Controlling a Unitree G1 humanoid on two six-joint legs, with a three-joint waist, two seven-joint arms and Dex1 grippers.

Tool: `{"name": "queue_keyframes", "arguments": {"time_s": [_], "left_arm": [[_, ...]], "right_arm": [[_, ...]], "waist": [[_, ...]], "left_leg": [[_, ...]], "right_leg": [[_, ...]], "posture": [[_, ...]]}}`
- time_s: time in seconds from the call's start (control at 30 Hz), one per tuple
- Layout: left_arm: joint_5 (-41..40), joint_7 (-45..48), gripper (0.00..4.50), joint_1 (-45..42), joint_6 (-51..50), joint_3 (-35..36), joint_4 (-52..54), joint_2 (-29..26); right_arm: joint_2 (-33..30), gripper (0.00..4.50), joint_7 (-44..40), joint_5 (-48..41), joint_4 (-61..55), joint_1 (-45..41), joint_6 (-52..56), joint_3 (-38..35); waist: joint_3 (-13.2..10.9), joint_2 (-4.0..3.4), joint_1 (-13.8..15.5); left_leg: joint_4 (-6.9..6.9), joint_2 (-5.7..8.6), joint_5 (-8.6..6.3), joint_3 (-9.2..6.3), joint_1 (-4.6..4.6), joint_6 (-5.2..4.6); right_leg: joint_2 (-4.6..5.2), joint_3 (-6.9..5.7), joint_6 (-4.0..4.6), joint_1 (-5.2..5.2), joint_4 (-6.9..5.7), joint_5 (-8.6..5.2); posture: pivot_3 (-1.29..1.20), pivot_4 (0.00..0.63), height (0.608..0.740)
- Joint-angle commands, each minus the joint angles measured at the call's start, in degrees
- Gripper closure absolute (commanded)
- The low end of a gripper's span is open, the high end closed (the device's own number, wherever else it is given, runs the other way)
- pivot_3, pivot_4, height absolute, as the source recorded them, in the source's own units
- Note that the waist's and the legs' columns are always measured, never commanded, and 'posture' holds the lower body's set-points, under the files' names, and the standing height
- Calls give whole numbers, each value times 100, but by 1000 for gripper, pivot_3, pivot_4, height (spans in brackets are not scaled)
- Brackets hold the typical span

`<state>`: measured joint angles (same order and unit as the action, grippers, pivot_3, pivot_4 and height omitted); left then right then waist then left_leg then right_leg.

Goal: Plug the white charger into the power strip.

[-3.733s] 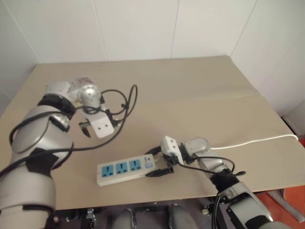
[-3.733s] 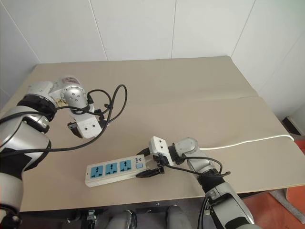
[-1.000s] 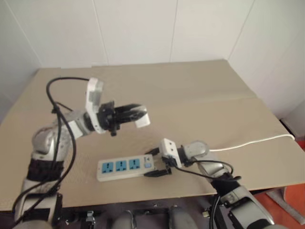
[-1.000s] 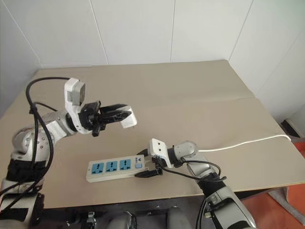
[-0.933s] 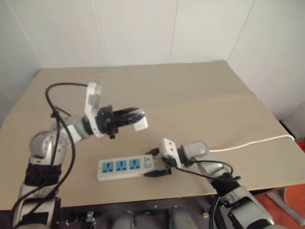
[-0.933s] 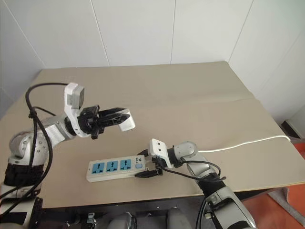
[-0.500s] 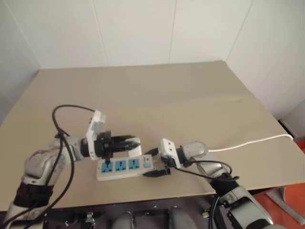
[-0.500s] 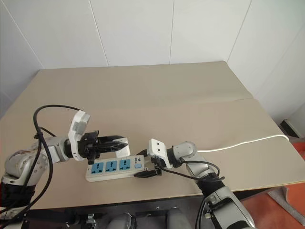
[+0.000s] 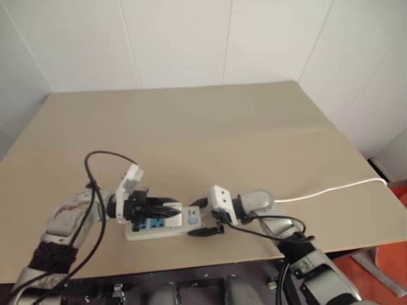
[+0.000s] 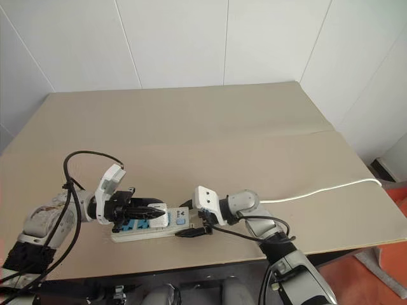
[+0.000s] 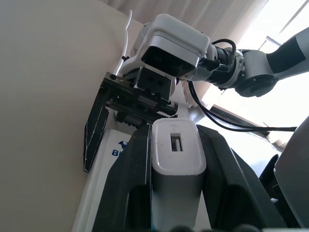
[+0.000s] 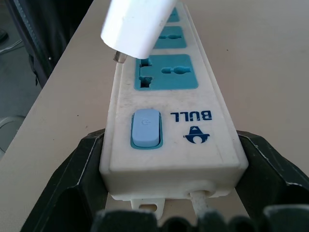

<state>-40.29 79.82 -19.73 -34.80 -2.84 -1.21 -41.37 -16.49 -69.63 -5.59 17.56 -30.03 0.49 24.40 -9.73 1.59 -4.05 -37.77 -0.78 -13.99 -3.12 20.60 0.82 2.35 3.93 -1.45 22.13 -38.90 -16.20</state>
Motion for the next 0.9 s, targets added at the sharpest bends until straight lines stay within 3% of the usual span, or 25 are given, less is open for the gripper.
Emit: {"name": "queue_keyframes", "arguments": {"time_s": [0.03,0.3,0.9], "left_arm": [[138,271,3481,-273,250,52,-393,75],[445,751,3481,-496,509,-76,-859,135],[757,755,3481,-339,935,24,-1087,453]], "right_arm": [[-10,1075,70,326,206,208,183,310],[5,1075,96,335,194,217,177,305],[-21,1075,81,372,286,185,73,297]], "waist": [[0,0,-6],[0,1,-11],[1,1,-8]], "left_leg": [[1,-1,0,1,0,0],[3,-3,-1,5,4,1],[6,-6,-1,5,3,2]], "right_leg": [[-1,0,0,0,0,0],[-3,1,5,4,3,2],[-3,1,-10,4,6,-7]], "posture": [[0,150,740],[0,150,740],[0,150,740]]}}
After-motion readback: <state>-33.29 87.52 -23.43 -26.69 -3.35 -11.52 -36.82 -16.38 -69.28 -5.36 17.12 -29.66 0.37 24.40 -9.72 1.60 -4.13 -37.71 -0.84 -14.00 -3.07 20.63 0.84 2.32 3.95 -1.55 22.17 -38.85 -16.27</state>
